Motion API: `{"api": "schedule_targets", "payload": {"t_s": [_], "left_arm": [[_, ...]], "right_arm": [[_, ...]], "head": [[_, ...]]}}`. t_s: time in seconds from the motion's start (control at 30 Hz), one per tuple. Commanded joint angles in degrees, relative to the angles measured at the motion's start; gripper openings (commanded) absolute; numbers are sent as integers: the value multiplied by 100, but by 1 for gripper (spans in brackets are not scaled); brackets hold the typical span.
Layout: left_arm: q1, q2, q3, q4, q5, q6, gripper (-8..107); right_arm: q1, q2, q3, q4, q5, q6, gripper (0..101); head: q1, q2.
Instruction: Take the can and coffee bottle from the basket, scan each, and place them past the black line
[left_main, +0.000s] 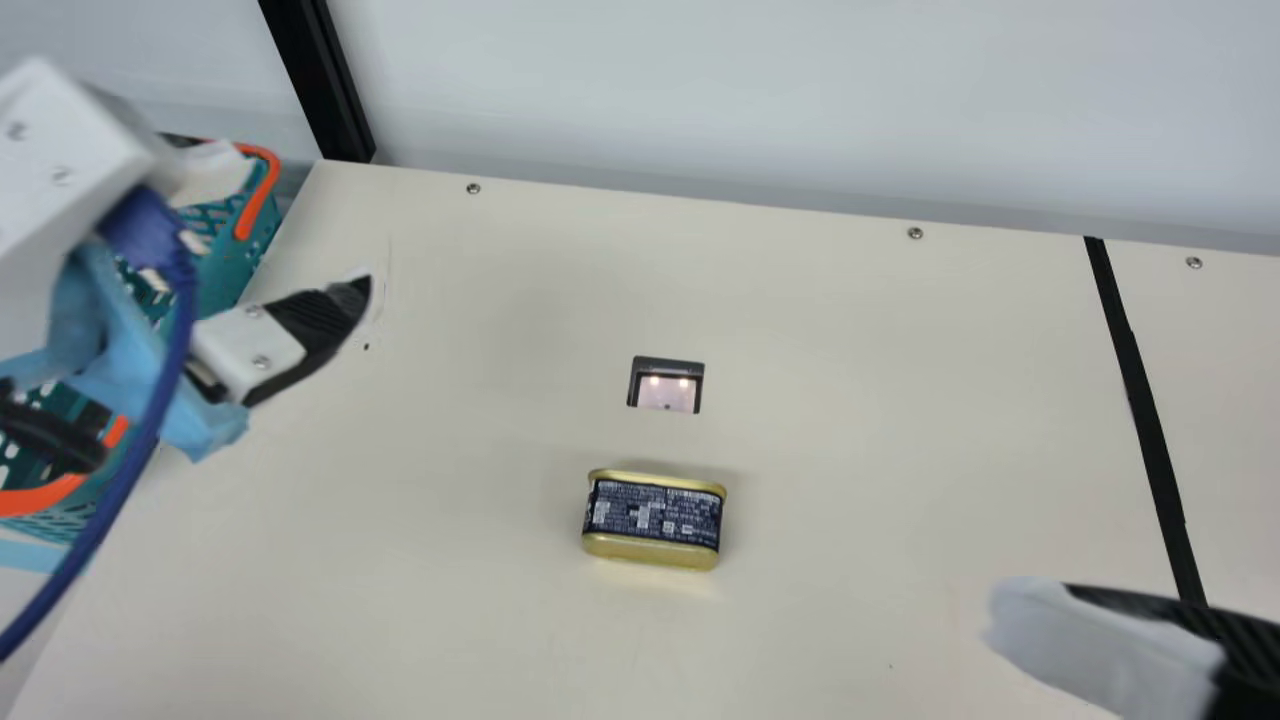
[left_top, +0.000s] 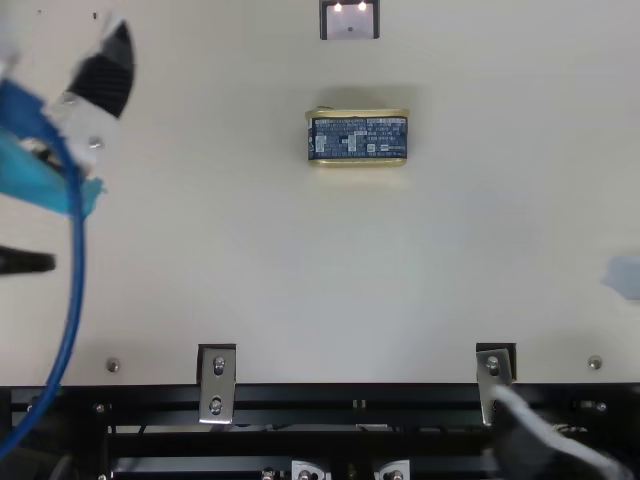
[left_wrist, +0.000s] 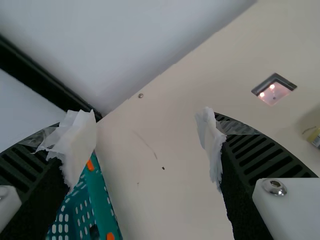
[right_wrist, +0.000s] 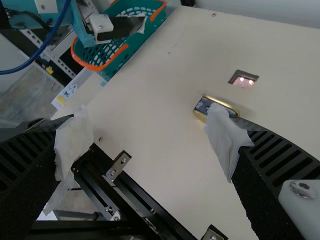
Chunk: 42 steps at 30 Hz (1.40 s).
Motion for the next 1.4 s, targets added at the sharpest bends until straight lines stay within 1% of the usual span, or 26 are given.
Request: {"api": "schedule_targets", "payload": {"t_s": [0.0, 0.13, 0.17, 0.23, 0.27, 0.33, 0.43, 0.57, 0.67, 0.83, 1.0, 1.2, 1.37], "left_arm": [[205, -376, 282, 76, -257, -611, 90], [540, -820, 681, 237, -567, -1371, 90], [623, -928, 775, 258, -612, -1536, 90], [801, -1130, 963, 316, -696, -1877, 90], [664, -942, 815, 303, -653, -1396, 90], [785, -1104, 944, 316, -683, -1695, 90], [789, -1134, 960, 317, -696, -1871, 90], [789, -1134, 960, 317, -682, -1879, 90], [789, -1134, 960, 317, -693, -1879, 90], [789, -1134, 960, 317, -693, -1879, 90], [789, -1134, 960, 317, -693, -1879, 90], [789, -1134, 960, 317, -693, -1879, 90], [789, -1134, 960, 317, -693, -1879, 90]], "right_arm": [[119, 425, -167, 59, 31, -142, 101], [38, 874, -397, 271, 26, -500, 101], [106, 648, -330, 207, 7, -356, 101], [44, 840, -401, 277, -20, -486, 101], [49, 890, -395, 257, -43, -510, 101], [49, 904, -395, 262, -19, -504, 101], [37, 923, -407, 282, -19, -534, 101], [-13, 1170, -615, 344, 164, -741, 101], [-151, 1496, -867, 436, 415, -1071, 101], [-151, 2125, -947, 372, 415, -1703, 101], [-218, 2675, -1008, 282, 415, -2493, 101], [-265, 3222, -1090, 128, 415, -3380, 101], [-172, 3630, -1104, -50, 415, -3937, 101]], "head": [[-11, -2], [-11, -2], [-11, -2], [-11, -2], [-11, -2], [-11, -2], [-11, -2], [-11, -2], [-11, -2], [-11, -2], [-11, -2], [-11, -2], [-11, -2]]}}
